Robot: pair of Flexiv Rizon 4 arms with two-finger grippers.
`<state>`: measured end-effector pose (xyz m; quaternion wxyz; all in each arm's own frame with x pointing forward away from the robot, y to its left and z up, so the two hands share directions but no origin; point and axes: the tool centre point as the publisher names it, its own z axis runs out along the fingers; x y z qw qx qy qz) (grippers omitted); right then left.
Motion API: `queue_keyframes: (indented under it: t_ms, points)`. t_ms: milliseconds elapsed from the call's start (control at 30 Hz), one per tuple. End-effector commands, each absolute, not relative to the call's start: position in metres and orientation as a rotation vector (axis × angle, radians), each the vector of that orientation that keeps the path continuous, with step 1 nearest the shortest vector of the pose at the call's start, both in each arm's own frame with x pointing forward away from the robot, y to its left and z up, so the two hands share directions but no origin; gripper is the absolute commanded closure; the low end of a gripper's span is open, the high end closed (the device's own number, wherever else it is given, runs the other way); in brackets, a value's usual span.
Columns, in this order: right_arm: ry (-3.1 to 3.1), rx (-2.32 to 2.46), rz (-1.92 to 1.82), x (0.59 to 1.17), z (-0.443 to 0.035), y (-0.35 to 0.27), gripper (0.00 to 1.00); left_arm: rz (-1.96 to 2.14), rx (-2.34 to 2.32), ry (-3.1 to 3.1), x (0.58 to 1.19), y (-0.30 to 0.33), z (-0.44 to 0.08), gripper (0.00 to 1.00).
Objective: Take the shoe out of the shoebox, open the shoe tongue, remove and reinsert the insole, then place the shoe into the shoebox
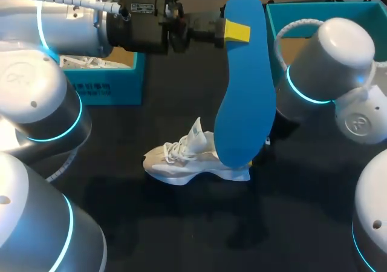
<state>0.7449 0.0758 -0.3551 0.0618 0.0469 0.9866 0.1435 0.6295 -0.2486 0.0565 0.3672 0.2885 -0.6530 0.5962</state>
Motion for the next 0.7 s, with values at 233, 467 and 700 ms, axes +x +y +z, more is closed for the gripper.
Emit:
queue_keyframes:
  t_ms: [233, 467, 700]
  points:
    - [3.01, 0.124, 0.285, 0.7532, -0.3542, 0.0854, 0.0, 1.532, 0.744, -1.678, 0.6284, -0.2489, 0.0558, 1.0]
    - [2.999, 0.115, 0.298, 0.7522, -0.3534, 0.0869, 0.0, 1.532, 0.744, -1.678, 0.6284, -0.2489, 0.0558, 1.0]
    - [2.999, 0.115, 0.298, 0.7522, -0.3534, 0.0869, 0.0, 1.532, 0.744, -1.678, 0.6284, -0.2489, 0.0558, 1.0]
